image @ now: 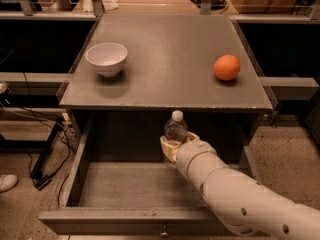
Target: Place water bottle into top drawer
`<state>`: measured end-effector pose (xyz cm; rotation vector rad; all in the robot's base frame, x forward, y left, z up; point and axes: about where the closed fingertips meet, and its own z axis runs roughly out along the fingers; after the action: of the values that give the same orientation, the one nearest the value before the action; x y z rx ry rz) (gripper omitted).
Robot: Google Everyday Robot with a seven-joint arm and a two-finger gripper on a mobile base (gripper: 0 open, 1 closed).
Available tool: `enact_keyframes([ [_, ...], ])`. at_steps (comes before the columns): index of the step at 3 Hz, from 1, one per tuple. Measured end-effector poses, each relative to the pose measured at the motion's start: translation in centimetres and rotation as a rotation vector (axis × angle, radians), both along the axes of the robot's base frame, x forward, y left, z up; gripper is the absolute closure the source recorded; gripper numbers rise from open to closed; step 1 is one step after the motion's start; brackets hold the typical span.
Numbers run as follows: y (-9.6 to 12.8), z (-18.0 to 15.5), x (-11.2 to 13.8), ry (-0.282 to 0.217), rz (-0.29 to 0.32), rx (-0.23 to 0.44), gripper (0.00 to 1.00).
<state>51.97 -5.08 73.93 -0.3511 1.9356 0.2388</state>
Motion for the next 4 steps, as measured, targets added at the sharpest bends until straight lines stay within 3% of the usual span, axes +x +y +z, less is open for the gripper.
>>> enact_keyframes([
  [4,-1.7,-3.7,-1.0,0.029,-0.052,0.036,1.0],
])
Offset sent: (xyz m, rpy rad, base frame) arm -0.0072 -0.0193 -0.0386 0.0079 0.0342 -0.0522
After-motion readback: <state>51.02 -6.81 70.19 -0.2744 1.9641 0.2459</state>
